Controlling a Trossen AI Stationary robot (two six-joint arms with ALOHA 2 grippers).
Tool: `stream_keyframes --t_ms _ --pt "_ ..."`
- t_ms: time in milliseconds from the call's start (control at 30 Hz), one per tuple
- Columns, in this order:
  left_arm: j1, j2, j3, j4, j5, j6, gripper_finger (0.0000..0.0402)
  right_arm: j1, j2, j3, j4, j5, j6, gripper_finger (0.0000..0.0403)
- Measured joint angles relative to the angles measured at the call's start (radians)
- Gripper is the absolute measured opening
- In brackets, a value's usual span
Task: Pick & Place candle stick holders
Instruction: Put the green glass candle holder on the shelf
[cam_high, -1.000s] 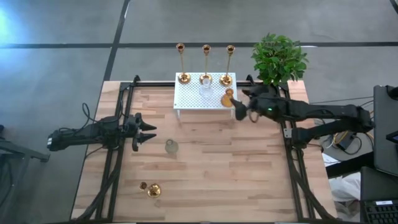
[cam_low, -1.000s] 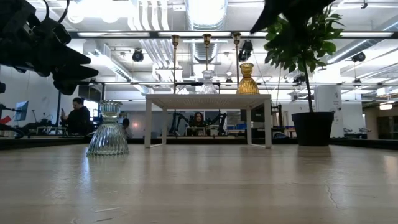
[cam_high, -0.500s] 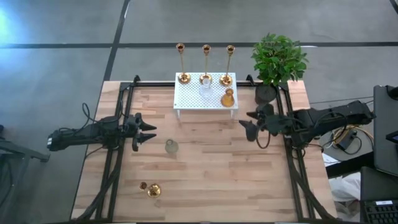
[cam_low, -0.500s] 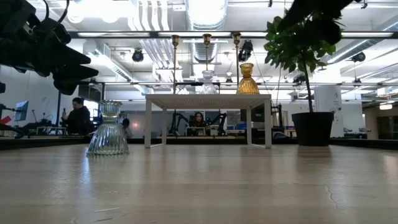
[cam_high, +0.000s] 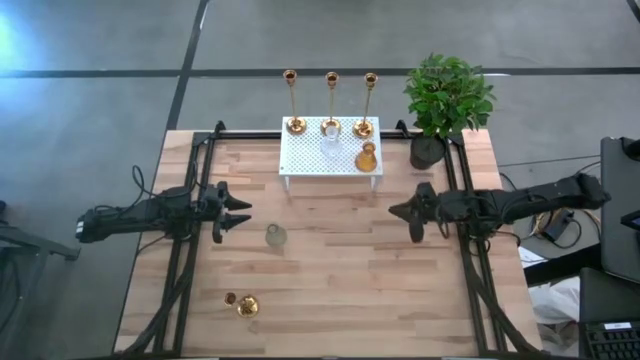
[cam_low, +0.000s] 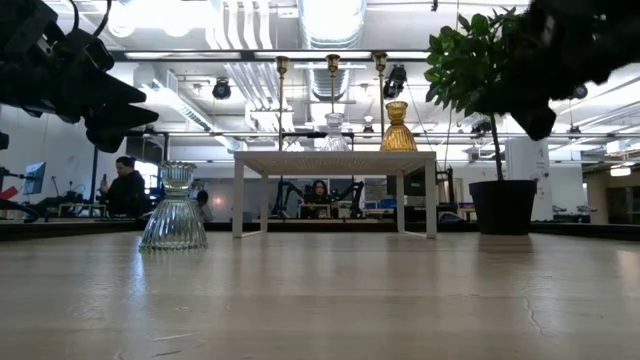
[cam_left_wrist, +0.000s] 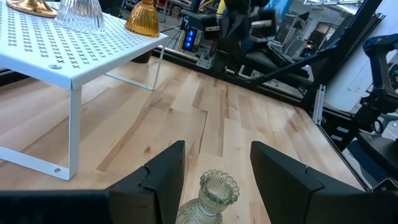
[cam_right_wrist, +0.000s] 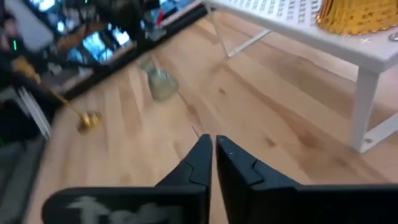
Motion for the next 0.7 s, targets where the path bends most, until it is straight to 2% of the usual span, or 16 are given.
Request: stream_keyframes --t_ms 133,233,300,600,700 --pt "0.000 0.000 0.000 0.000 0.000 0.000 0.0188 -0.057 -0.082 -0.082 0.021 -0.056 -0.204 0.0009" --pt "0.000 0.000 0.000 0.000 0.000 0.000 0.0188 -0.090 -0.172 -0.150 0.108 -0.094 -0.418 0.0008" --pt "0.000 0.000 0.000 0.000 0.000 0.000 0.0188 -0.108 -0.230 -0.193 0.146 -0.094 -0.506 0.0008" --pt "0.000 0.000 0.000 0.000 0.000 0.000 0.0188 -0.121 -0.474 -0.340 0.146 -0.212 -0.545 0.0008" --pt "0.000 0.000 0.000 0.000 0.000 0.000 0.0188 -0.121 -0.554 -0.341 0.093 -0.265 -0.568 0.0008"
